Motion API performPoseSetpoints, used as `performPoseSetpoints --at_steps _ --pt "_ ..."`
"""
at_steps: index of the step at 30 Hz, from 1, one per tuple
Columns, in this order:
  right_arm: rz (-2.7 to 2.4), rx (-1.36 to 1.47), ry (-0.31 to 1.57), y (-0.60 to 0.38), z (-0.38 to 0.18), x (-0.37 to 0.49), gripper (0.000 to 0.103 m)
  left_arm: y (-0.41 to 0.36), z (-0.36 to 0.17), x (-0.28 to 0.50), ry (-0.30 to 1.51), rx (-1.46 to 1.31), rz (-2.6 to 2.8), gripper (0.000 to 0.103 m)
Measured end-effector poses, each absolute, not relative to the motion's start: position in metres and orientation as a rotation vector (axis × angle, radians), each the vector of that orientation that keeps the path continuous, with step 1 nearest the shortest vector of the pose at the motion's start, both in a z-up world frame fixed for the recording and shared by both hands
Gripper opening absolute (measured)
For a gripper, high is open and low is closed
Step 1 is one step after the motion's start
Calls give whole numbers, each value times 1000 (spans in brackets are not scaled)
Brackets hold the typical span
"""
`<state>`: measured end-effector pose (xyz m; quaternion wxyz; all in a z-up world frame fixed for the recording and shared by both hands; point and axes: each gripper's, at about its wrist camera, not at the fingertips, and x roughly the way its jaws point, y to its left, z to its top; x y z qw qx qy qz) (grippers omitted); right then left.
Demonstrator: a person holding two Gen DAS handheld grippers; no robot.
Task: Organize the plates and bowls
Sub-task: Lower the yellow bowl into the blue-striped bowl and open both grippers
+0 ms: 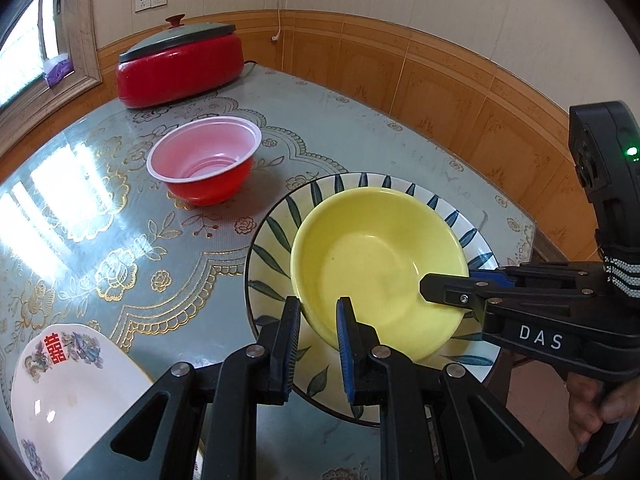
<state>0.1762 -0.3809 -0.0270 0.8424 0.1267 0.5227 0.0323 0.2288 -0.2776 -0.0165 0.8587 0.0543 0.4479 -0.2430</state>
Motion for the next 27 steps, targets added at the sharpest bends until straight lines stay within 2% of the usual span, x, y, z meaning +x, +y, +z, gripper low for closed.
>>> performPoseSetpoints --at_steps 12,15,25,27 --pt "38 175 1101 -370 -26 172 25 -278 -19 224 944 99 -528 21" --pt "25 167 1094 -371 -24 170 30 -277 -19 223 949 97 -532 22" --pt "-10 160 1067 -372 -16 162 32 -273 -17 218 943 89 -530 24" --pt "-15 164 1060 -373 -14 159 32 -272 -17 216 943 89 -530 27"
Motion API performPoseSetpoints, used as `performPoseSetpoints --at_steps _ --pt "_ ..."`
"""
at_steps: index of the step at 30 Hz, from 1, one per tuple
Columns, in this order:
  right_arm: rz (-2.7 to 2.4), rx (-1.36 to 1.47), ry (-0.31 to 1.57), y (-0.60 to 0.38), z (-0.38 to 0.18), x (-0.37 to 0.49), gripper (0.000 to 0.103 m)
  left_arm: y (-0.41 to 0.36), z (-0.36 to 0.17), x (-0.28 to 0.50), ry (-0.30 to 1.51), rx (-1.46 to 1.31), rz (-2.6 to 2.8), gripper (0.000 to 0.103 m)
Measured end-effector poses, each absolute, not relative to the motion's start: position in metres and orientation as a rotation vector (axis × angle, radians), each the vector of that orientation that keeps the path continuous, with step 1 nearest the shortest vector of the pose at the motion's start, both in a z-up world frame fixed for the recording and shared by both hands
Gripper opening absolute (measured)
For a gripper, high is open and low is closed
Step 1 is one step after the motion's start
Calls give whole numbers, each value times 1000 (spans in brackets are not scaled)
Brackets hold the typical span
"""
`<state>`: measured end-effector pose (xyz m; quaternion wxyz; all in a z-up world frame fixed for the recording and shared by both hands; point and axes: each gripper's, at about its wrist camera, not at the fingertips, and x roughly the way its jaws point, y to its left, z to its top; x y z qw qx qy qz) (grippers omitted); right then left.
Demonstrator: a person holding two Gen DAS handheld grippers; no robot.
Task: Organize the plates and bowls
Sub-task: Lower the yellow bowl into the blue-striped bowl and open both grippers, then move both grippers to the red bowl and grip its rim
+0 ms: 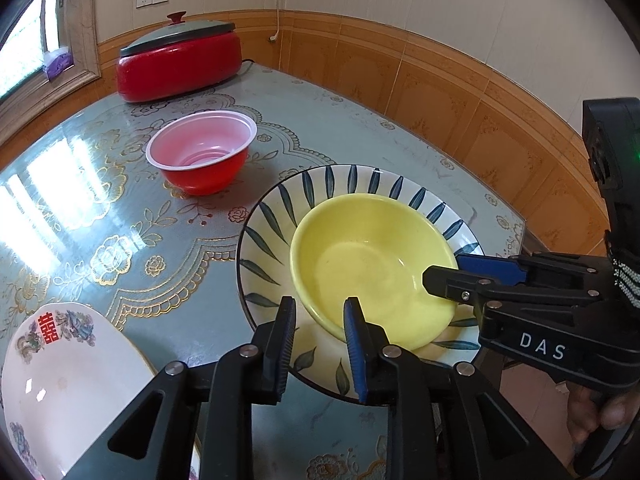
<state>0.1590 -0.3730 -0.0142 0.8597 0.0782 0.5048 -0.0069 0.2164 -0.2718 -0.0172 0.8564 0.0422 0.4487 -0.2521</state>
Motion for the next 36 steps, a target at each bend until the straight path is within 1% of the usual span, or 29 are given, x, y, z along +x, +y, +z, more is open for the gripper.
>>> performPoseSetpoints --at_steps 12,20,22,24,32,36 --pt "-53 214 1020 -381 -6 148 32 -249 -5 212 907 42 -494 29" --pt "-69 238 966 -383 9 152 32 -223 4 218 895 7 -458 29" --pt "-62 238 957 -381 13 156 32 -216 7 222 893 -2 -450 33" --pt "-39 244 957 -378 16 165 32 -209 10 225 888 -15 -433 35" --pt "158 264 956 -360 22 217 32 -187 17 243 877 -48 -291 35" --pt "240 249 984 -352 22 253 32 -181 19 256 882 -101 -222 35"
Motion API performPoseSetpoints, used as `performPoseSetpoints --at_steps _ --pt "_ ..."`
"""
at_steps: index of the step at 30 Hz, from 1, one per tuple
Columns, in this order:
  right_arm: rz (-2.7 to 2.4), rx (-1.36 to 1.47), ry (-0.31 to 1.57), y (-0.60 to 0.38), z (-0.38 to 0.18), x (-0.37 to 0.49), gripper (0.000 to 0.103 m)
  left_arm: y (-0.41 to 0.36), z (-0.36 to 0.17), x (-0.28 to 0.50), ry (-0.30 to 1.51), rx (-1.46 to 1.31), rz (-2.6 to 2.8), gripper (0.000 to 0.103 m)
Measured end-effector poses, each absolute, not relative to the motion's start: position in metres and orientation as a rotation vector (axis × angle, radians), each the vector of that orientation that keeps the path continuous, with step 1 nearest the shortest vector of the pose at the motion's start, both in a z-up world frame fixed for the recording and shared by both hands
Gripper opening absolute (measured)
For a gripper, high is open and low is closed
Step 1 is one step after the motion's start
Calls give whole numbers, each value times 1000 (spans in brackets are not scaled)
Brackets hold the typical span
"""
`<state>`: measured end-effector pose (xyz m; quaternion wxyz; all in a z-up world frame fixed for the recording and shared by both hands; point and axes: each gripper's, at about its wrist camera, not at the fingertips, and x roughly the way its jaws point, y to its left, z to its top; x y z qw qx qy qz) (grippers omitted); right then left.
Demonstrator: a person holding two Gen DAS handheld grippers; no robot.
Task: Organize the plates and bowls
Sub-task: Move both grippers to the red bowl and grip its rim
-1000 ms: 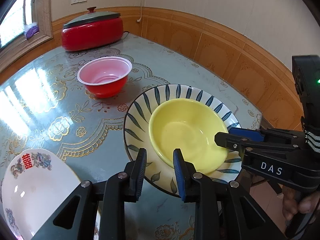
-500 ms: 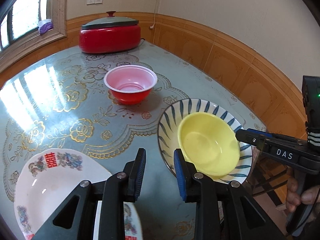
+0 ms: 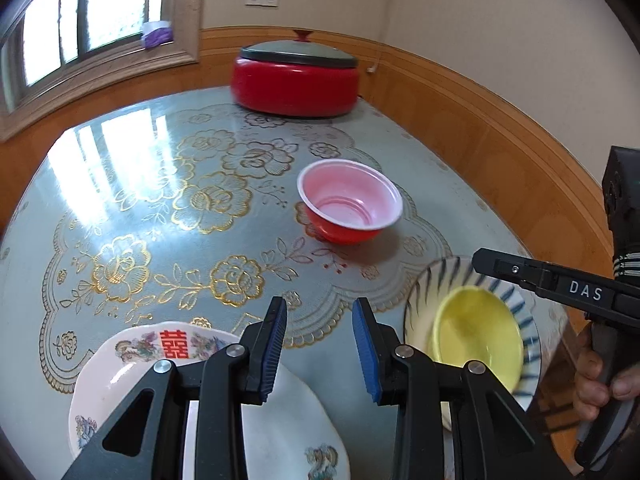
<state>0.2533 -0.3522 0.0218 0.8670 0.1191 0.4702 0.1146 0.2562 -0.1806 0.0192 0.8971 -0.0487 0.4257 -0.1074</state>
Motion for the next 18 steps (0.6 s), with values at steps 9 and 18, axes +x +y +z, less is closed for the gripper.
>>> performPoseSetpoints --at_steps 9,18 --pt "321 274 1074 -348 0 324 32 -188 24 298 878 -149 -108 45" --pt "352 302 1105 -346 -15 362 32 -196 7 350 947 -190 -67 43"
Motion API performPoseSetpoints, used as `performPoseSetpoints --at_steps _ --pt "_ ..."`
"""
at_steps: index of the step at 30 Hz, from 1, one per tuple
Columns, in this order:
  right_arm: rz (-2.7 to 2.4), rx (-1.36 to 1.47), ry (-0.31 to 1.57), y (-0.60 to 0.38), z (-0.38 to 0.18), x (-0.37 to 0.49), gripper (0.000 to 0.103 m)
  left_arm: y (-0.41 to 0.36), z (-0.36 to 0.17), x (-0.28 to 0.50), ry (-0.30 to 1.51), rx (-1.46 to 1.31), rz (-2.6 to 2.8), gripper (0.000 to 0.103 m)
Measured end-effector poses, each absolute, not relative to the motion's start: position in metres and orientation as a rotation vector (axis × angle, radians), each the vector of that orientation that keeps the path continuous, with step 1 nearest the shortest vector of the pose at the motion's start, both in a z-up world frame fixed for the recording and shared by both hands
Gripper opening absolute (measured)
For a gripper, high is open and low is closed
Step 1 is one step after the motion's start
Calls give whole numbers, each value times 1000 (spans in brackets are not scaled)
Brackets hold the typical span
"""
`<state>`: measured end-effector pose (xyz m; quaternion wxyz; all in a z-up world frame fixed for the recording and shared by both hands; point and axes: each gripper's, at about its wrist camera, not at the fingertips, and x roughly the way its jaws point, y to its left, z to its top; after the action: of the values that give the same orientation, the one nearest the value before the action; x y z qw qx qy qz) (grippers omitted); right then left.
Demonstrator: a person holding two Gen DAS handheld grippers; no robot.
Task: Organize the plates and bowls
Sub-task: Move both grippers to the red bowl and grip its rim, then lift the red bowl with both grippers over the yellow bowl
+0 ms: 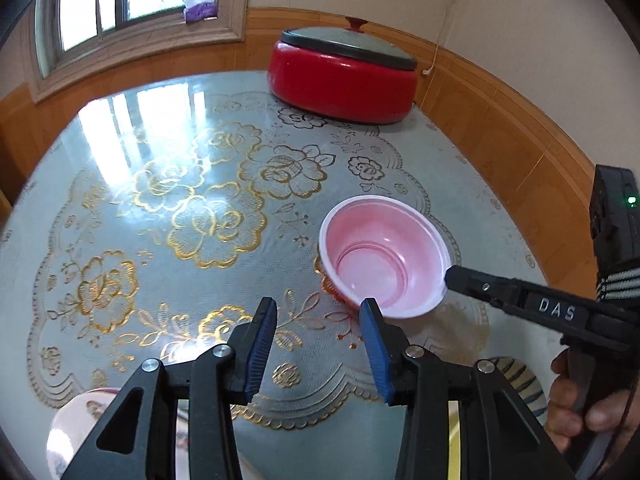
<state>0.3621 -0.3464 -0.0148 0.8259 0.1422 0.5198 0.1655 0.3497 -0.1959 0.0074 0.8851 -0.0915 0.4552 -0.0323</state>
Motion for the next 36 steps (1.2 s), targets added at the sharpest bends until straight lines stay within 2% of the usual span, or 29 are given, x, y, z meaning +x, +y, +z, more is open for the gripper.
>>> performPoseSetpoints --at_steps 8,9,11,12,13,14,15,19,36 --pt "335 290 1131 -343 -30 379 31 -200 -6 382 951 -207 -28 43" --pt "334 285 1131 -343 -31 381 30 -200 -7 385 955 -221 -41 43" --pt "348 278 1136 -340 -35 383 19 -201 -11 392 966 -241 -65 43" --pt "351 273 1135 -340 -35 383 14 -202 -13 394 973 -238 -59 41" --pt "351 262 1130 -338 -35 382 12 -203 -15 397 983 -234 -63 31" --pt "357 249 1122 -337 -34 382 11 -204 -18 399 995 -232 -65 25" --pt "362 243 1120 -336 -33 381 10 -204 -20 400 1004 -232 -72 21" --pt "355 237 1112 -336 -30 379 10 -203 -20 397 1005 -220 -93 18" --pt "368 220 1052 -346 -1 333 10 -217 13 341 948 -155 -151 18"
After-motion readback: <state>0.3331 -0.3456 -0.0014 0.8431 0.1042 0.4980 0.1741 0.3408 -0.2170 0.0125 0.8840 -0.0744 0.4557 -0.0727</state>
